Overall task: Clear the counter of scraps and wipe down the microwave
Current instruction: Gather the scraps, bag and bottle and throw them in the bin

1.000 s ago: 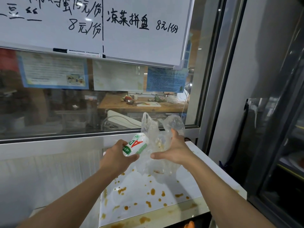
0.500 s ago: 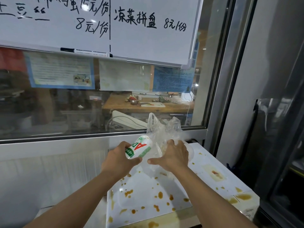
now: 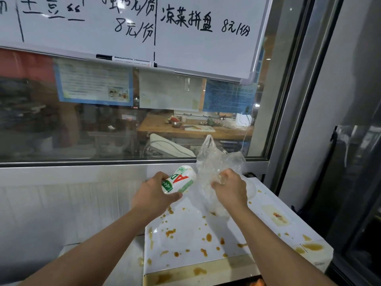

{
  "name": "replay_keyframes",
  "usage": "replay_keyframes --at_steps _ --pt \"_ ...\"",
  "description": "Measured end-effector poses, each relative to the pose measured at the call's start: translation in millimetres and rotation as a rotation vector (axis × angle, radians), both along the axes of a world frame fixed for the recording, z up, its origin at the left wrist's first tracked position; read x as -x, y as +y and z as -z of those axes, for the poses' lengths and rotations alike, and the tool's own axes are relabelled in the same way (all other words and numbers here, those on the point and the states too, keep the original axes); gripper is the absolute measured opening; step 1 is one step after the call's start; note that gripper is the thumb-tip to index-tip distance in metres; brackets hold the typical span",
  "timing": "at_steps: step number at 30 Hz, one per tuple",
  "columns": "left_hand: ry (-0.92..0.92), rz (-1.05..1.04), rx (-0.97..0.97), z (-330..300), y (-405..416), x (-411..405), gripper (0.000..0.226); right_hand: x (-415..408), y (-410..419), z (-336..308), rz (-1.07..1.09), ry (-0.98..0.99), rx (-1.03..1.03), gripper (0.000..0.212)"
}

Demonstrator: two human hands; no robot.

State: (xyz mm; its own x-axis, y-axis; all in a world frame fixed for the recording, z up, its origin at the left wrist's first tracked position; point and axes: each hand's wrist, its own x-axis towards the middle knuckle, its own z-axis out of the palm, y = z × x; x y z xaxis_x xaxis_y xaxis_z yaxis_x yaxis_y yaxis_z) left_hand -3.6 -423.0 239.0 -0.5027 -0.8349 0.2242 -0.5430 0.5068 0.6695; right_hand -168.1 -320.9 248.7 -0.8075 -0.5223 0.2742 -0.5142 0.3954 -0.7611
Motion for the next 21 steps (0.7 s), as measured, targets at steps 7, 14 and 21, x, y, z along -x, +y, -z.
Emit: replay_keyframes --at_steps 7,14,21 --pt "-0.007 -0.013 0.022 -9.2 15.2 9.1 0.06 10.7 7.6 -11.1 -0.007 -0.013 0.135 0.011" --pt "0.002 -0.057 0.013 -11.5 31.1 8.0 0.057 21.0 20.1 -19.6 -0.024 -0.022 0.242 0.009" --pt "-0.013 -0.084 -0.009 -17.1 52.2 -2.5 0.059 19.9 31.3 -23.7 -0.085 -0.025 0.197 0.016"
